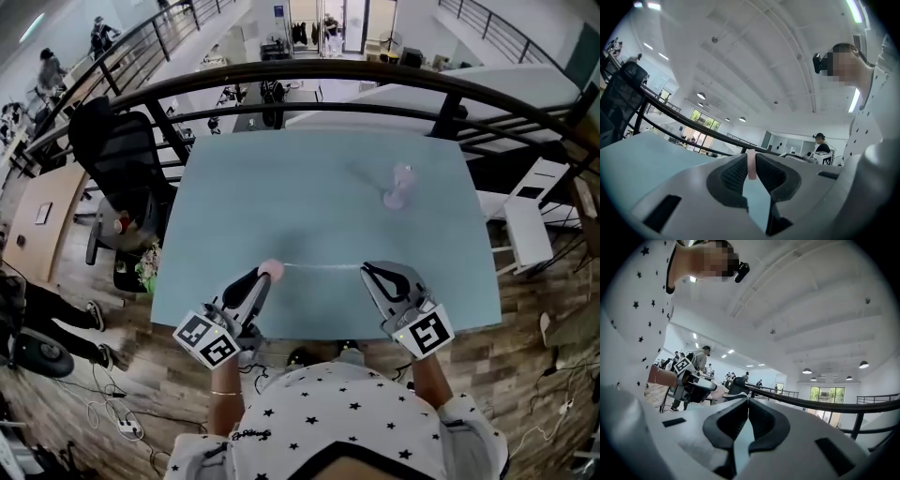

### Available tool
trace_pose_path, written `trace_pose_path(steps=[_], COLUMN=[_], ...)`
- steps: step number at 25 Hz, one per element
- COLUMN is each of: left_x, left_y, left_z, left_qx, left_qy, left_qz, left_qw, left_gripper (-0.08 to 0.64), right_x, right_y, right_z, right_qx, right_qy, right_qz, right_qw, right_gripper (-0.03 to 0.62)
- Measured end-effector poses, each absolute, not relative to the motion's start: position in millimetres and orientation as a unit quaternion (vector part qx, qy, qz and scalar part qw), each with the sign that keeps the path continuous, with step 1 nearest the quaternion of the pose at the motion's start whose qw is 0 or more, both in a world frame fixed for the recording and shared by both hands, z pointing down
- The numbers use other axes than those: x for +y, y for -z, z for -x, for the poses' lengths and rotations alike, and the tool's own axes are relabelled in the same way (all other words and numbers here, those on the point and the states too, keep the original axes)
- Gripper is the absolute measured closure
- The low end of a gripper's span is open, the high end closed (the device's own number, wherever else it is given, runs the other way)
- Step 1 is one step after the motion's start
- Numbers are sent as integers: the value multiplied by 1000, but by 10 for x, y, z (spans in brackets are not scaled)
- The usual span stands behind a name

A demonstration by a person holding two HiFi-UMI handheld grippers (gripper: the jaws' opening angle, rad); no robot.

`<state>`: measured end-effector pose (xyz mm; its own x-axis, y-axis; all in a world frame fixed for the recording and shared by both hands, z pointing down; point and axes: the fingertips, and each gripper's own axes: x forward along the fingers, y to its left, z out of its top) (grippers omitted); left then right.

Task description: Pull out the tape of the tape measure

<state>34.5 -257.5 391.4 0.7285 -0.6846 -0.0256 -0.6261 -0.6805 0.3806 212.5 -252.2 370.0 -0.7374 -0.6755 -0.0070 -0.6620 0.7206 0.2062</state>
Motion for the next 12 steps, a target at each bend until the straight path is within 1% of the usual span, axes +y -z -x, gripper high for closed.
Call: trace_pose_path(steps=[12], left_x=[-2592], left_y=[-3943], left_z=[-435], left_qx=[-348], left_qy=[76], left_qz=[-918], left_qw=[175], left_gripper=[482], right_x=[-2519], right_y=[-3755], right_z=[-2226], right_qx=[-921], right_qy=[87], right_qz=[-379], right_qw=[30], right_gripper=[589])
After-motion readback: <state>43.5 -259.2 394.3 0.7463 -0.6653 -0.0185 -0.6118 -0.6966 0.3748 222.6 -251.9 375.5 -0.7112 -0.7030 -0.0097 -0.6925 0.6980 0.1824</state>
